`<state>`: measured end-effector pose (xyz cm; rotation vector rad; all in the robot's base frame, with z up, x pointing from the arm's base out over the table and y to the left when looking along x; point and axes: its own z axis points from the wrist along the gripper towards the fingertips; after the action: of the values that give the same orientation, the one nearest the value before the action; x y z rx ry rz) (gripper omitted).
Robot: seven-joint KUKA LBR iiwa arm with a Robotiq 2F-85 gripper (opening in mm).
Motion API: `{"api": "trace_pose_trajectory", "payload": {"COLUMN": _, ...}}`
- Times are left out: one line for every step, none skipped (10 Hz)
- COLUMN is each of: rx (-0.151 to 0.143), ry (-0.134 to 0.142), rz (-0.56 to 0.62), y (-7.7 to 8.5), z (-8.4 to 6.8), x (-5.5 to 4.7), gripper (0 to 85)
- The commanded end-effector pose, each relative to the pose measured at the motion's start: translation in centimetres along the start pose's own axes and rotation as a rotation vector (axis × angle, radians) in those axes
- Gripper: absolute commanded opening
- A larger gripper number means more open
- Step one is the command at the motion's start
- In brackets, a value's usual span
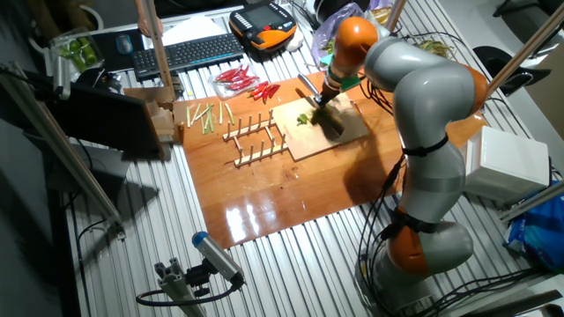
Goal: Chop the chili peppers
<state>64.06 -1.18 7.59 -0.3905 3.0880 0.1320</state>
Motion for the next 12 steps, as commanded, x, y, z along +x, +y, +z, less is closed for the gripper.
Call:
{"api": "trace_pose_trajectory", "payload": {"rx": -0.004, "ry": 0.019, "rz": 0.000, "y": 0.2, "z": -1.1, "x": -0.4, "gripper": 0.0}}
{"api": "trace_pose_trajectory", "payload": {"rx": -0.008, "ry": 0.048, "rz": 0.003, "y": 0.2, "z": -2.4, "x": -0.4, "gripper": 0.0}}
{"api": "trace_pose_trajectory", "payload": {"rx": -0.018, "ry": 0.065, "rz": 0.012, "y": 0.3, "z": -3.2, "x": -0.5, "gripper": 0.0}}
{"api": "trace_pose_trajectory", "payload": {"rx": -0.036, "ry": 0.078, "rz": 0.021, "y": 0.5, "z": -4.0, "x": -0.6, "gripper": 0.0}}
{"api": "trace_pose_trajectory", "payload": {"rx": -0.072, "ry": 0.084, "rz": 0.040, "y": 0.5, "z": -4.8, "x": -0.9, "gripper": 0.0}}
{"api": "trace_pose_trajectory", "payload": {"rx": -0.107, "ry": 0.091, "rz": 0.056, "y": 0.4, "z": -5.7, "x": -1.2, "gripper": 0.0}}
{"api": "trace_pose_trajectory", "payload": {"rx": -0.113, "ry": 0.091, "rz": 0.066, "y": 0.4, "z": -6.5, "x": -1.6, "gripper": 0.0}}
{"api": "trace_pose_trajectory", "payload": {"rx": -0.102, "ry": 0.092, "rz": 0.072, "y": 0.8, "z": -7.3, "x": -2.0, "gripper": 0.0}}
{"api": "trace_pose_trajectory", "payload": {"rx": -0.086, "ry": 0.093, "rz": 0.071, "y": 1.4, "z": -8.0, "x": -2.4, "gripper": 0.0}}
{"api": "trace_pose_trajectory", "payload": {"rx": -0.045, "ry": 0.089, "rz": 0.062, "y": 2.0, "z": -8.4, "x": -2.8, "gripper": 0.0}}
{"api": "trace_pose_trajectory", "payload": {"rx": -0.035, "ry": 0.088, "rz": 0.131, "y": 2.1, "z": -8.2, "x": -2.7, "gripper": 0.0}}
{"api": "trace_pose_trajectory", "payload": {"rx": -0.036, "ry": 0.075, "rz": 0.212, "y": 1.6, "z": -7.7, "x": -2.4, "gripper": 0.0}}
